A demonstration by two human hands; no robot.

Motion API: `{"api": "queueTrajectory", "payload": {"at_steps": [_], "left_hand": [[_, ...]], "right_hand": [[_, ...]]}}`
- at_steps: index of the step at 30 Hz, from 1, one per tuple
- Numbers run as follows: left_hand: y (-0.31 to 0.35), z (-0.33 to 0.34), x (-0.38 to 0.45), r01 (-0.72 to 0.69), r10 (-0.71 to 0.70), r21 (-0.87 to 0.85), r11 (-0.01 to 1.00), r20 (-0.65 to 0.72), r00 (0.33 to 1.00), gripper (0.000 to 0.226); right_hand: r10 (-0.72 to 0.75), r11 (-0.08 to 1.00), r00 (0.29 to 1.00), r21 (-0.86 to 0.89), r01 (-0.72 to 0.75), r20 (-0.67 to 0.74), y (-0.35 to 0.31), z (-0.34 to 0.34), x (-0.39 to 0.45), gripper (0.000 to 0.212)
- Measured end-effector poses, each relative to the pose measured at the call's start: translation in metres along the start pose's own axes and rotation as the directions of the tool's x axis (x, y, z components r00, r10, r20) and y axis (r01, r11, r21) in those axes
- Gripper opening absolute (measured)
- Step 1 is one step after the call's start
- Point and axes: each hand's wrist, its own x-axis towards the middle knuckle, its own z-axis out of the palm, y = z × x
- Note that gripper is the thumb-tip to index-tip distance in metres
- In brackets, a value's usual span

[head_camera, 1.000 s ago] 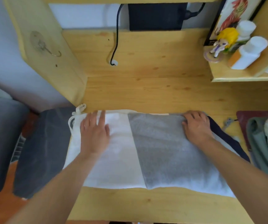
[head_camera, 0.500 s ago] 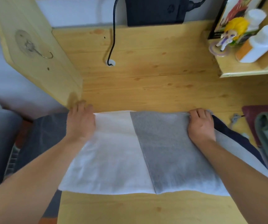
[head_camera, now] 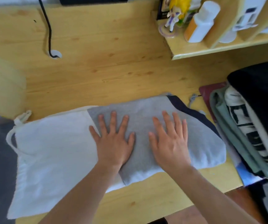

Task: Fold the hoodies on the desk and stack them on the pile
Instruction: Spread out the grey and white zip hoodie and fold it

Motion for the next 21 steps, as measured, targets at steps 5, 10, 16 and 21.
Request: {"api": "queueTrajectory", "payload": {"at_steps": [5,10,16,21], "left_hand": [[-0.022,-0.001,0.03,-0.009,0.009,-0.017,1.0,0.018,1.0,0.071],[-0.021,-0.019,0.031,0.019,-0.016,-0.063,0.998,0.056,0.998,0.071],[-0.012,-0.011,-0.097,-0.194,0.194,-0.033,0.98,-0.008,0.981,0.065],[-0.109,0.015,-0.122,0.077,-0.078,0.054,0.996,0.025,0.997,0.069]], "right_hand": [[0.189,0.974,0.961,-0.165,-0.157,0.2,0.072,0.017,-0.019,0.066],[0.122,0.987,0.972,-0.127,-0.098,0.2,0.083,0.015,-0.016,0.069],[0.136,0.977,0.963,-0.192,-0.091,0.234,0.099,0.01,-0.036,0.07],[0.171,0.968,0.959,-0.22,-0.121,0.228,0.088,-0.006,-0.039,0.071]]}}
